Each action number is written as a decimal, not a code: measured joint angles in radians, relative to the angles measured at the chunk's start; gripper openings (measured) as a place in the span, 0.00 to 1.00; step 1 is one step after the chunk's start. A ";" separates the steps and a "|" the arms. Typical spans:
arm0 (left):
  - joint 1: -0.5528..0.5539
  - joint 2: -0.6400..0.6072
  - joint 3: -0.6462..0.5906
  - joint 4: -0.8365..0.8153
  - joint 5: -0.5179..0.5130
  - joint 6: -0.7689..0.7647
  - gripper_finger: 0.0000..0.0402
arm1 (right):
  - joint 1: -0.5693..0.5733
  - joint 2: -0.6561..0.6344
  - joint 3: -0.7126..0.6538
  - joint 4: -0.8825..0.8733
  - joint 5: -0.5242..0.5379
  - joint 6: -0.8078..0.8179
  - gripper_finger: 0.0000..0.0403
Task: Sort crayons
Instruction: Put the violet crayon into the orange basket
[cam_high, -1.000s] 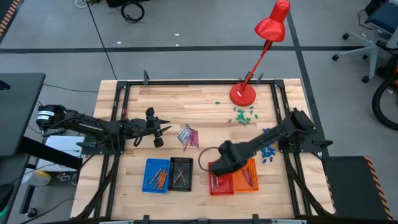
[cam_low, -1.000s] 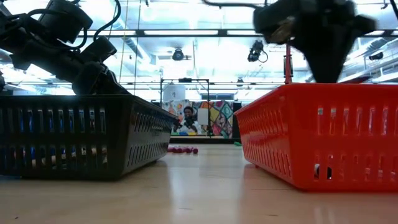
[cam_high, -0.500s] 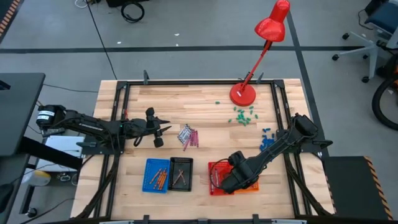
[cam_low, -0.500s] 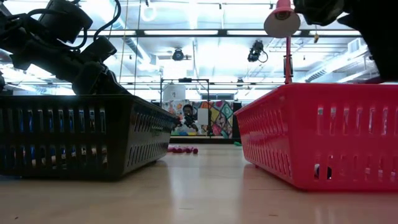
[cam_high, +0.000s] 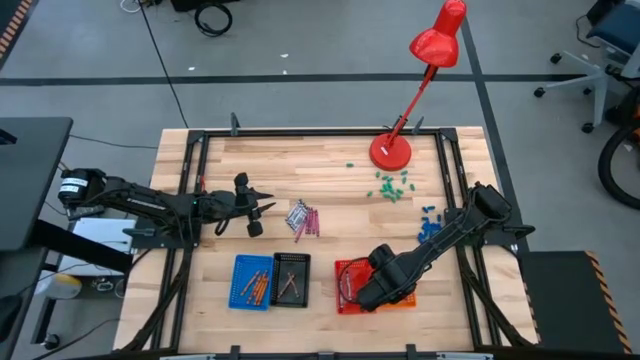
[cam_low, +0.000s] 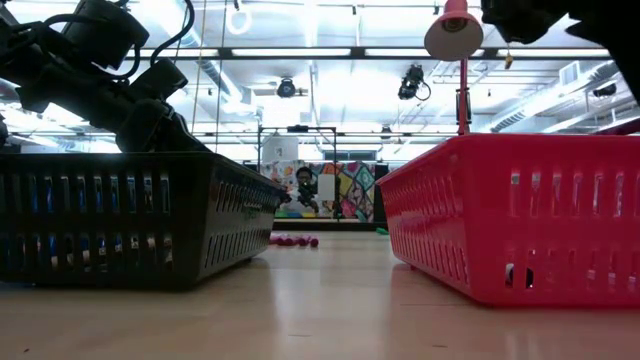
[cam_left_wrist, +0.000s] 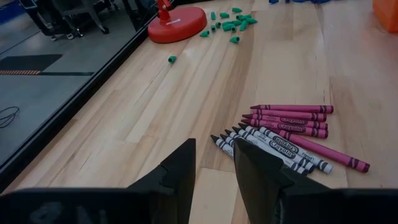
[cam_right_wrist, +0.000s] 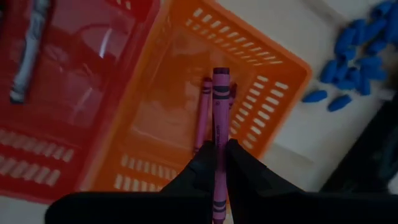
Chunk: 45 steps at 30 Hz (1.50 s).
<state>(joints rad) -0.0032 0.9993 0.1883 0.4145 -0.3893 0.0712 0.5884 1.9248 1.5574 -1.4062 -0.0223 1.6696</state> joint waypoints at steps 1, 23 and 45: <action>0.000 0.000 0.000 0.000 0.000 0.000 0.29 | 0.000 0.000 0.000 0.003 0.000 0.027 0.07; 0.000 0.000 0.000 0.000 0.000 0.003 0.29 | 0.008 0.004 -0.299 0.396 0.032 0.106 0.11; 0.000 0.000 0.000 0.000 0.000 0.003 0.29 | -0.079 -0.137 -0.160 0.163 0.139 0.036 0.22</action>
<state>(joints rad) -0.0032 0.9993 0.1883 0.4149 -0.3894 0.0738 0.5099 1.7874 1.3976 -1.2435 0.1168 1.7059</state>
